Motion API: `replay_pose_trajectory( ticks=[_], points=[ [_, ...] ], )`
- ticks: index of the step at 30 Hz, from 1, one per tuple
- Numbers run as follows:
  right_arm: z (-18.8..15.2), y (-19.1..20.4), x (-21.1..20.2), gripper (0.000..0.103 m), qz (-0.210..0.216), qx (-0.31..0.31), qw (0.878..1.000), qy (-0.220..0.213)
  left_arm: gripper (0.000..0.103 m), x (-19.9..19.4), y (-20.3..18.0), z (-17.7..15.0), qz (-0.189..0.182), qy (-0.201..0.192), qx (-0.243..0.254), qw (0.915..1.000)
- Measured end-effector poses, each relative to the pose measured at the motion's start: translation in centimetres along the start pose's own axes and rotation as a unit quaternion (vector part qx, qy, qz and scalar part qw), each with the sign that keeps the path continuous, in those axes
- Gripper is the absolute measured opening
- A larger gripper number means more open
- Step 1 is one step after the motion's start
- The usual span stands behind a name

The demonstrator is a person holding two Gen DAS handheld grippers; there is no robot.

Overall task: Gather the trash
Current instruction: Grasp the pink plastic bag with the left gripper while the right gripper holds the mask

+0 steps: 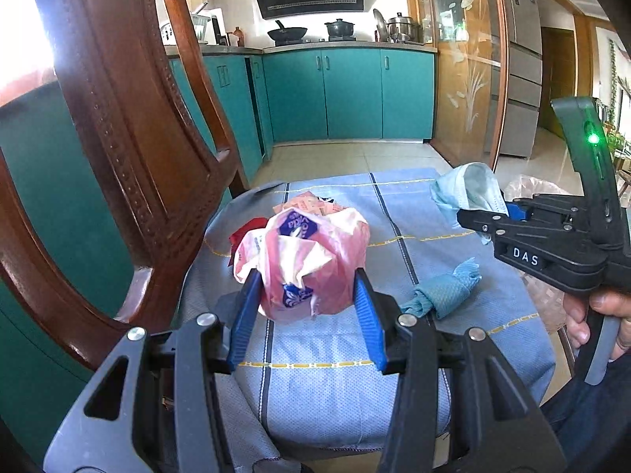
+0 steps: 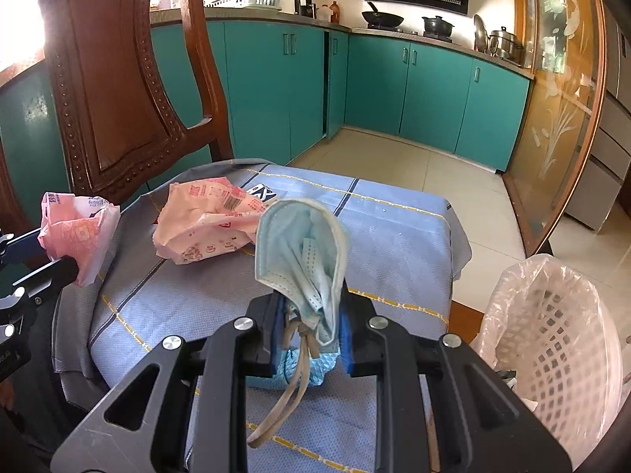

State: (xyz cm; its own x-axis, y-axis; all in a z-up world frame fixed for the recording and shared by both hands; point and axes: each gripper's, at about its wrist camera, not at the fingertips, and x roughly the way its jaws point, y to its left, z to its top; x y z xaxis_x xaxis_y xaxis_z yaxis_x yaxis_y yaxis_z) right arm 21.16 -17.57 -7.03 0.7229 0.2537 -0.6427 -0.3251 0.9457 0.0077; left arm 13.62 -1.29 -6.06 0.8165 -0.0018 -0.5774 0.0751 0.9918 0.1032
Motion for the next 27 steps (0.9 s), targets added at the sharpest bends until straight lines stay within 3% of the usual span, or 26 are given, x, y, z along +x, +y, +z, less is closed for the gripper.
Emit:
replay_pose_trajectory(
  ticks=[27],
  points=[
    [-0.26,0.76,0.27,0.023,-0.007,-0.013,1.0,0.006,0.048,-0.13,-0.18,0.01,-0.004,0.003,0.003,1.0]
  ],
)
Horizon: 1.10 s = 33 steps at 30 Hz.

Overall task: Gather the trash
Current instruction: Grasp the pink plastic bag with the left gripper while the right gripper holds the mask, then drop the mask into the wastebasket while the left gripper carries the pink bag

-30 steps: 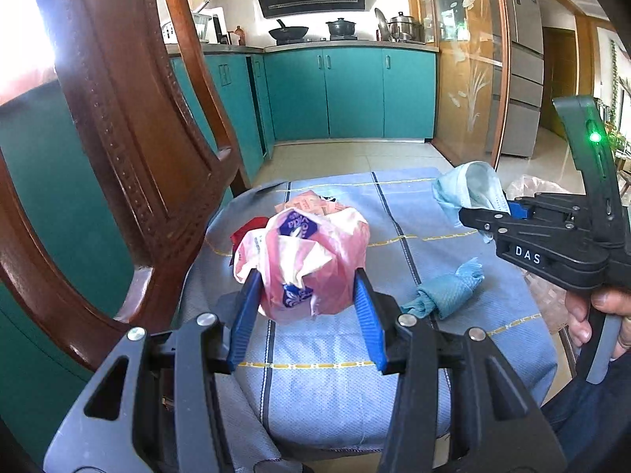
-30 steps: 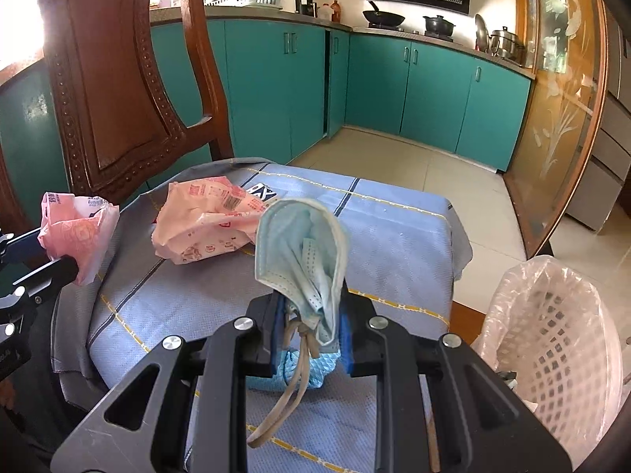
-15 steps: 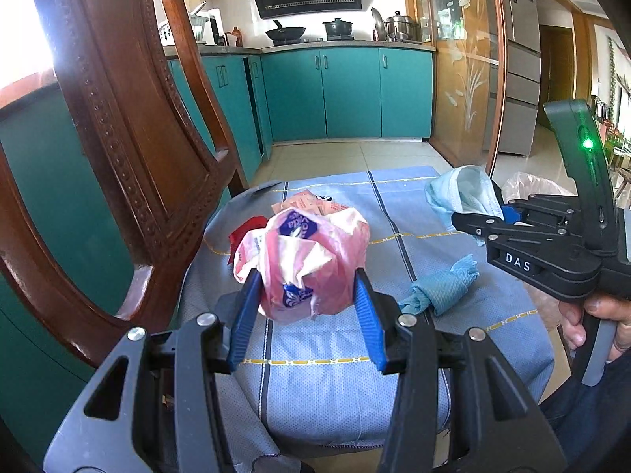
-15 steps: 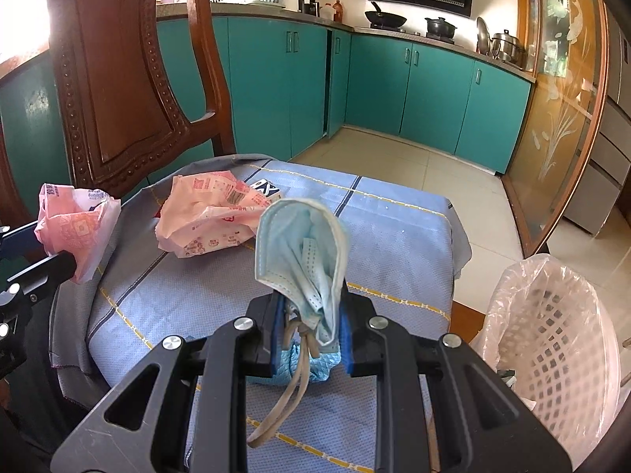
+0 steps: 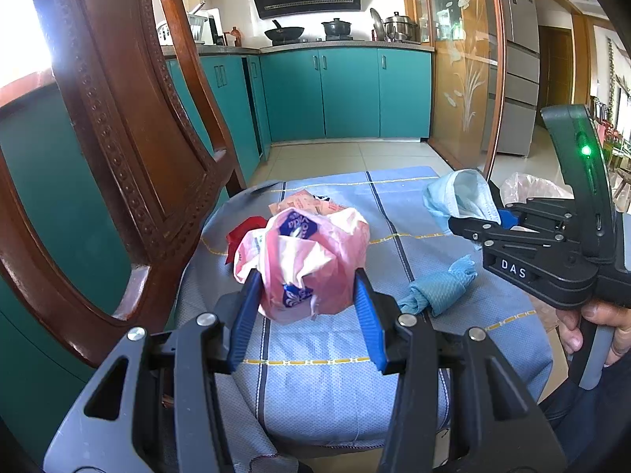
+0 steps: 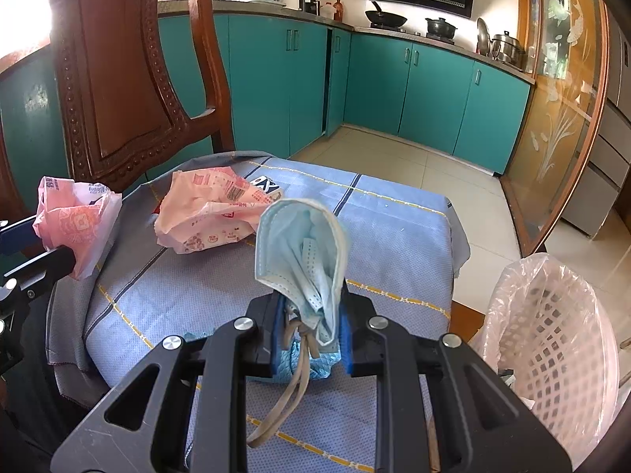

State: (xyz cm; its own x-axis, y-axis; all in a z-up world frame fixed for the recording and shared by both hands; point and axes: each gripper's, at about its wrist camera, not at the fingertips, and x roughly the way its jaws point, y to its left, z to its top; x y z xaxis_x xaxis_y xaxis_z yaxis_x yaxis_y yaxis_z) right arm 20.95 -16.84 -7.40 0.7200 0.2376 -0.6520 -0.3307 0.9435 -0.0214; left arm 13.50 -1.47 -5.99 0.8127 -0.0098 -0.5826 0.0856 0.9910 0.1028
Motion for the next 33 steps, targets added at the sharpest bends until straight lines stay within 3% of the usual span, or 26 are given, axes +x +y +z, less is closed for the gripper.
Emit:
replay_pose_trajectory(
  ticks=[33],
  points=[
    [-0.2,0.19,-0.24,0.023,-0.002,0.006,1.0,-0.002,0.048,0.1,-0.63,0.26,-0.017,-0.006,-0.003,0.9998]
  ],
)
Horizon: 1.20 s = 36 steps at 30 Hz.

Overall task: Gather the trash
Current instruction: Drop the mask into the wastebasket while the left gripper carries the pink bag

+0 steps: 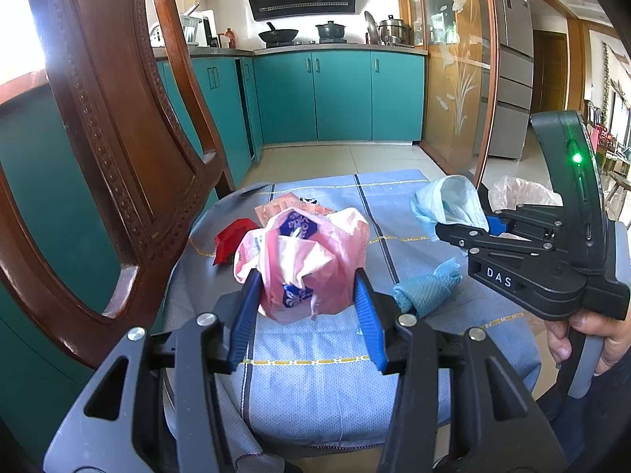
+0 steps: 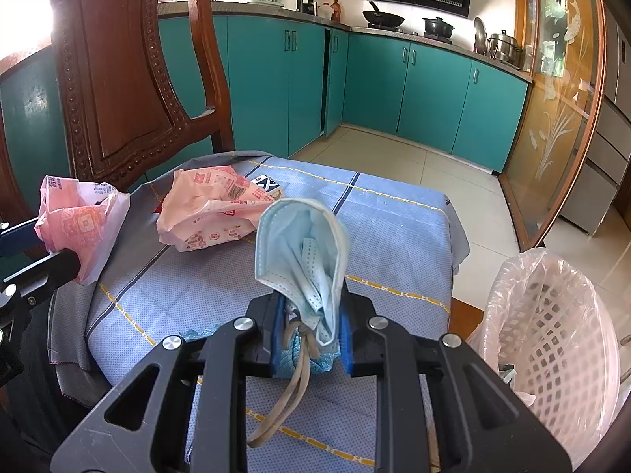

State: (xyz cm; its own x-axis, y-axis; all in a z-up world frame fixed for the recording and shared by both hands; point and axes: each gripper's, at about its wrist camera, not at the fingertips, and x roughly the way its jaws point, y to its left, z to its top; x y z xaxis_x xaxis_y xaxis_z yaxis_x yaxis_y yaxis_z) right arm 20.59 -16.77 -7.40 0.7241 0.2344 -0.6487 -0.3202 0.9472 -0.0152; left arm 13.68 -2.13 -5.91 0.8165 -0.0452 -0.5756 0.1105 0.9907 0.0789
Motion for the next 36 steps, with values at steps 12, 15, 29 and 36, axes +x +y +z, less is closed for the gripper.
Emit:
replay_pose_trajectory(
  ticks=[12,15,29,36],
  points=[
    [0.8,-4.2,-3.5,0.023,-0.018,0.067,0.996,-0.055,0.047,0.4,-0.1,1.0,-0.043,0.004,-0.013,0.999],
    [0.3,-8.3,-6.0,0.023,-0.057,0.118,0.988,-0.081,0.046,1.1,-0.5,2.2,-0.084,0.004,-0.027,0.9961],
    [-7.2,-24.0,-8.7,0.038,-0.128,0.395,0.91,0.011,0.047,7.4,-16.8,6.5,-0.278,0.051,0.059,0.9574],
    [-7.7,-24.9,-11.3,0.066,-0.158,0.429,0.887,-0.061,0.068,9.0,-24.6,5.8,-0.331,0.067,0.114,0.9342]
  ],
)
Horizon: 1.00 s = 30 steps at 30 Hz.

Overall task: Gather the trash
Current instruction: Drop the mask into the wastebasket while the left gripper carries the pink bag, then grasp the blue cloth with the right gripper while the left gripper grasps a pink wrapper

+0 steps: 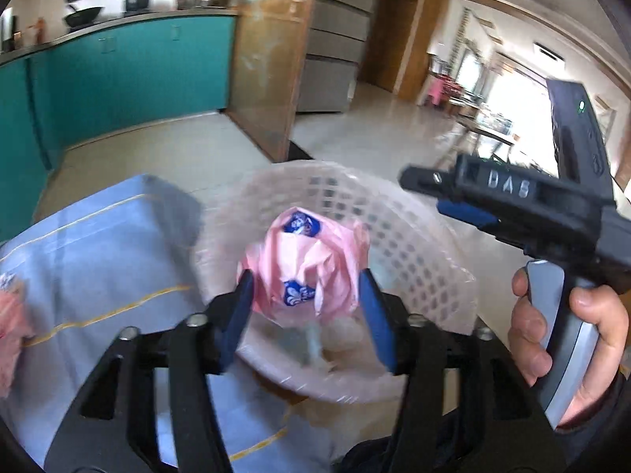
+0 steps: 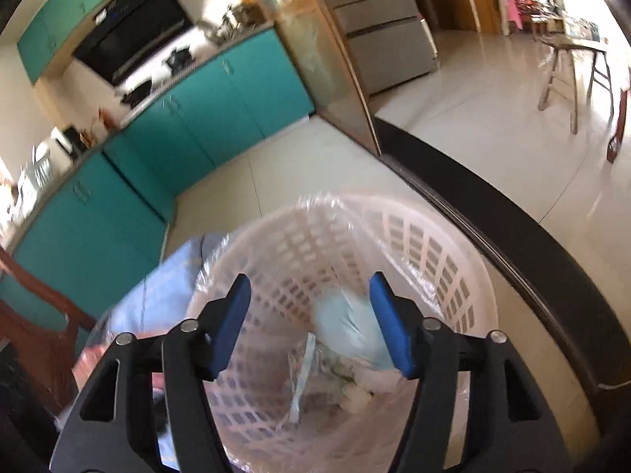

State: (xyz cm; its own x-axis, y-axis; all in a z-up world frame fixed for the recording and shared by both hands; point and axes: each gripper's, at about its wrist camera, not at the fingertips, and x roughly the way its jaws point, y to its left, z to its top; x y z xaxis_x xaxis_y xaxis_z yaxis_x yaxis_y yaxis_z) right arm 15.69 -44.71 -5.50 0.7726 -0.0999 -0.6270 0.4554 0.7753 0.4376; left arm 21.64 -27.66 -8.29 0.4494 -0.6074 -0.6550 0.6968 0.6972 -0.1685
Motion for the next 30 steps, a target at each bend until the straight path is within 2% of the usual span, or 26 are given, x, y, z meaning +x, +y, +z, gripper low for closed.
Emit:
replay_pose_trajectory(
  ticks=[1,3,5,7,8,10,11,13,15,17,18,21,23,24,28,30],
  points=[
    [0.2,-0.4,-0.2,0.067,0.001,0.005,1.0,-0.005,0.075,0.2,-0.2,0.0,0.004,-0.003,0.005,1.0],
    [0.4,-0.4,-0.4,0.067,0.006,0.01,1.0,-0.014,0.076,-0.3,0.0,-0.5,0.025,-0.009,0.011,0.9996],
    [0.2,0.1,-0.4,0.067,0.016,0.0,1.0,-0.017,0.076,-1.5,1.2,-1.1,0.077,-0.021,0.008,0.9968],
    [-0.2,1.7,-0.4,0.067,0.032,-0.038,0.999,-0.019,0.076,-3.4,3.5,-1.3,0.148,-0.038,-0.011,0.9882],
    [-0.6,2.9,-0.3,0.067,0.041,-0.063,0.997,-0.017,0.076,-5.2,5.4,-1.8,0.194,-0.053,-0.032,0.9791],
    [-1.5,5.6,0.3,0.067,0.066,-0.113,0.991,-0.003,0.076,-8.5,9.4,-2.7,0.26,-0.081,-0.082,0.9588],
    [-2.3,7.0,0.5,0.067,0.078,-0.136,0.988,0.005,0.076,-9.4,11.2,-3.0,0.28,-0.086,-0.102,0.9505],
    [-3.9,9.7,1.1,0.067,0.097,-0.178,0.979,0.02,0.078,-11.4,15.9,-3.8,0.328,-0.078,-0.158,0.9283],
    [-5.9,12.4,2.0,0.067,0.127,-0.212,0.968,0.048,0.08,-12.0,19.8,-4.2,0.346,-0.057,-0.198,0.9153],
    [-7.8,14.9,3.1,0.067,0.156,-0.238,0.955,0.084,0.08,-12.1,22.6,-4.9,0.356,-0.042,-0.222,0.907],
    [-8.5,15.8,3.4,0.068,0.163,-0.251,0.949,0.099,0.08,-11.8,23.7,-5.3,0.356,-0.03,-0.23,0.9053],
    [-12.8,19.5,5.3,0.068,0.162,-0.331,0.918,0.144,0.079,-10.9,25.4,-6.2,0.324,-0.004,-0.262,0.909],
    [-15.2,21.3,5.9,0.068,0.158,-0.376,0.9,0.157,0.065,-10.8,25.8,-7.6,0.313,0.01,-0.269,0.9108],
    [-16.3,22.0,6.1,0.068,0.155,-0.399,0.89,0.159,0.053,-10.6,25.8,-7.9,0.305,0.013,-0.267,0.9139],
    [-19.3,23.4,6.1,0.068,0.166,-0.457,0.858,0.167,0.035,-10.7,25.5,-9.0,0.285,0.014,-0.264,0.9215],
    [-19.9,23.6,6.2,0.068,0.173,-0.471,0.847,0.177,0.029,-11.0,25.0,-9.7,0.279,0.015,-0.263,0.9237]
  ],
)
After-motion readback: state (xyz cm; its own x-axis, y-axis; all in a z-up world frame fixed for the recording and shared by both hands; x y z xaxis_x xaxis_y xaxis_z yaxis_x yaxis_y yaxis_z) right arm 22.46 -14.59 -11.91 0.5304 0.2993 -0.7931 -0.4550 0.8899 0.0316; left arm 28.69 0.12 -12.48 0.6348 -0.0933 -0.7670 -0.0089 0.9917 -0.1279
